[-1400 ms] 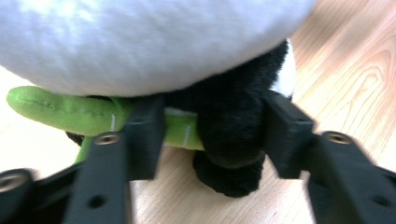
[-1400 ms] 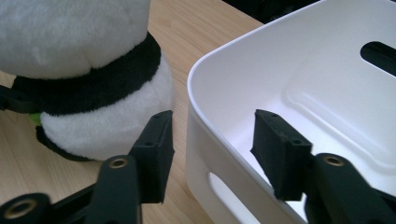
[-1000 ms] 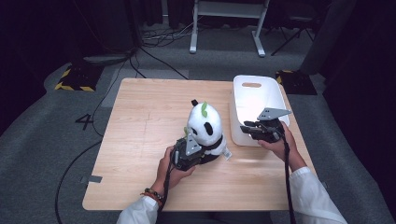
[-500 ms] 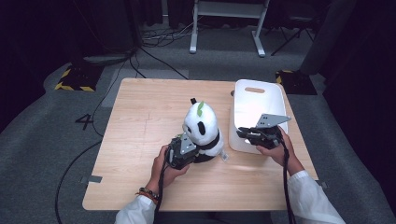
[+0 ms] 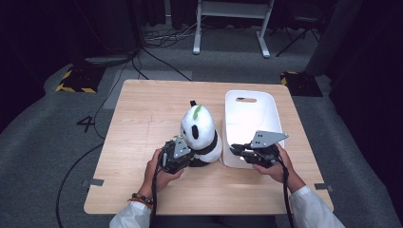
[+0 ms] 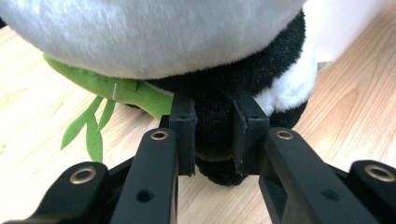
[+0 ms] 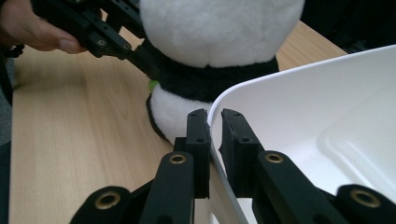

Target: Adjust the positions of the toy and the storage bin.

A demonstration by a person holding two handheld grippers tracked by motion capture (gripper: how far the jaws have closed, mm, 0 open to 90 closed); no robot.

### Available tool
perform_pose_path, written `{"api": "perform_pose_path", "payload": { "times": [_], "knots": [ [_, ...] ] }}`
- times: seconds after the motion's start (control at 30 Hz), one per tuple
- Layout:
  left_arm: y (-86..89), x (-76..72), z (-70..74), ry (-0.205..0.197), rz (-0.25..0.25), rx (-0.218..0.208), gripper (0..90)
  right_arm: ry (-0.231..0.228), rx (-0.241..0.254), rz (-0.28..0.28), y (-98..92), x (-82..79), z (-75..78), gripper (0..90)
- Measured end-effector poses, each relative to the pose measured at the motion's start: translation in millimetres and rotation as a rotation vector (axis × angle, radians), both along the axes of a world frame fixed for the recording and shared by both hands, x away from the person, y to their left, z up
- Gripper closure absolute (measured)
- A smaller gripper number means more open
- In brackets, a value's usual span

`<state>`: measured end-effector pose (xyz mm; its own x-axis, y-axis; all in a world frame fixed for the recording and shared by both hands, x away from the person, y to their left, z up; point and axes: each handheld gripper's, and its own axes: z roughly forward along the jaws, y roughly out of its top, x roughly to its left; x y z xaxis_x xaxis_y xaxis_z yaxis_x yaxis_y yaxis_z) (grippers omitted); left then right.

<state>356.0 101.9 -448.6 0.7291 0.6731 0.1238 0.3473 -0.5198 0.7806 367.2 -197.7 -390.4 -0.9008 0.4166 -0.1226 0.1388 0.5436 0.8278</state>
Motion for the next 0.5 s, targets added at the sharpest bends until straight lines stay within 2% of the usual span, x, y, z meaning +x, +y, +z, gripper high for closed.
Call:
{"api": "perform_pose_path", "payload": {
  "times": [0.17,0.33,0.4,0.43,0.47,0.5],
  "knots": [
    [6.6,-0.7,0.9,-0.005,0.019,0.000,73.1,-0.003,-0.003,0.016,8.8,-9.0,1.0,82.9],
    [13.6,-1.5,0.4,0.002,0.015,-0.015,70.6,-0.005,-0.009,0.023,14.8,-15.7,1.8,83.0],
    [14.5,-1.6,0.1,0.003,0.018,-0.027,65.4,-0.009,-0.010,0.017,16.3,-17.3,1.9,82.8],
    [16.9,-2.6,0.2,0.014,0.034,-0.063,58.2,-0.012,-0.009,0.013,16.6,-18.1,2.0,82.0],
    [16.9,-2.6,0.2,0.014,0.034,-0.063,52.4,-0.015,-0.005,0.011,16.4,-18.7,2.1,80.4],
    [19.7,-4.6,1.0,0.017,0.041,-0.102,46.9,-0.018,0.006,0.011,15.7,-19.8,3.1,78.0]
  ]
}}
